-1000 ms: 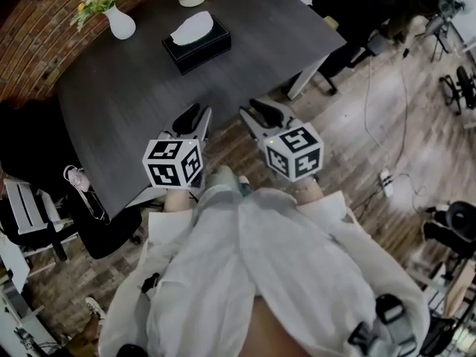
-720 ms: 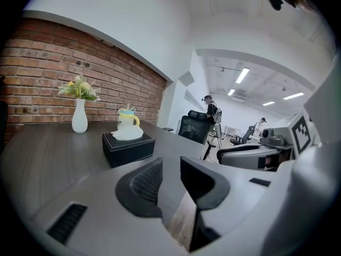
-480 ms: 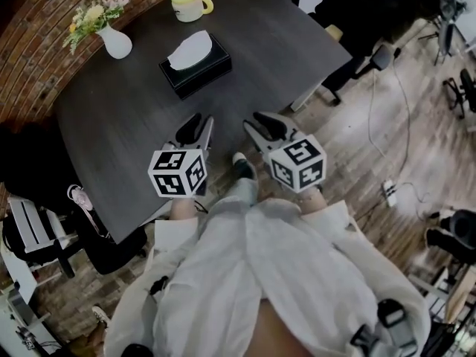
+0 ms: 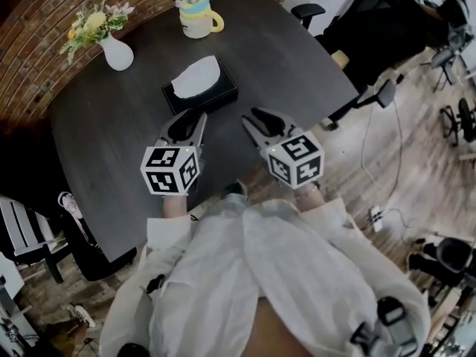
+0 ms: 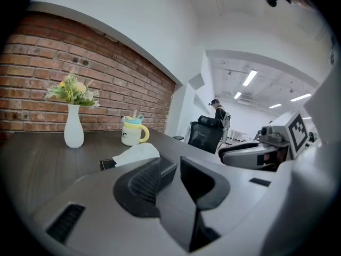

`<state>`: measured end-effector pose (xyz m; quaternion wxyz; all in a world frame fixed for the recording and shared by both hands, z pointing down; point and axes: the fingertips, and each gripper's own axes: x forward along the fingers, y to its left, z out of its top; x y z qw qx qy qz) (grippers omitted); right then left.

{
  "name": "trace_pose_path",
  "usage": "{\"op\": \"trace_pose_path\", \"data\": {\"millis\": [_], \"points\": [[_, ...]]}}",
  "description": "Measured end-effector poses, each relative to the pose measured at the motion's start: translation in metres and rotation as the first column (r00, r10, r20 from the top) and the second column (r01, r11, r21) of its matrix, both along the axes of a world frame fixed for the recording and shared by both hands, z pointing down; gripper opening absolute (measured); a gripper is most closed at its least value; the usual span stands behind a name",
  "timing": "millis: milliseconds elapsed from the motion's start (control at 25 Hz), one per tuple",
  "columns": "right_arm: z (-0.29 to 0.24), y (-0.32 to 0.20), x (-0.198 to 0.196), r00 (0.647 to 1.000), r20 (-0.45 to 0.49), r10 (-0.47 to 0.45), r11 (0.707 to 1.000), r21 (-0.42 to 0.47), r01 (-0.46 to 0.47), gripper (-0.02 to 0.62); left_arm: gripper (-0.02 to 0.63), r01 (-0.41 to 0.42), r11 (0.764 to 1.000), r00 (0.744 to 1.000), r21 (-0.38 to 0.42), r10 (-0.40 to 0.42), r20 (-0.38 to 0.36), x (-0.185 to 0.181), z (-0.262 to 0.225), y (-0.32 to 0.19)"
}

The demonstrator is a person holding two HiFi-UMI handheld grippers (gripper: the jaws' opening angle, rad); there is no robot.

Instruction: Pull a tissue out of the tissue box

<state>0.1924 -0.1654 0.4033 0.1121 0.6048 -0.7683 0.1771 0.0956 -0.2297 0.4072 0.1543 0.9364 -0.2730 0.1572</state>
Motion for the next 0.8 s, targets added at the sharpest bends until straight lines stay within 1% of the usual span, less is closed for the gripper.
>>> {"op": "trace_pose_path", "data": {"millis": [200, 440, 600, 800], "points": [[0.001, -0.030, 0.000, 0.998, -0.036, -0.045, 0.999, -0.019, 0.044, 0.107, 0.100, 0.073, 0.997, 0.997, -0.003, -0.073, 0.017, -0.012, 0.004, -0.033], [0.003, -0.059, -0.004, 0.992, -0.061, -0.108, 0.994, -0.037, 0.106, 0.107, 0.099, 0.149, 0.989, 0.989, -0.010, -0.149, -0.001, -0.028, 0.004, -0.061], [0.006, -0.075, -0.008, 0.987, -0.073, -0.143, 0.989, -0.039, 0.140, 0.107, 0.099, 0.172, 0.985, 0.985, -0.010, -0.172, -0.005, -0.036, 0.007, -0.066], [0.009, -0.093, -0.015, 0.980, -0.079, -0.181, 0.983, -0.047, 0.178, 0.107, 0.098, 0.182, 0.983, 0.983, 0.001, -0.182, 0.009, -0.042, 0.010, -0.068]]}}
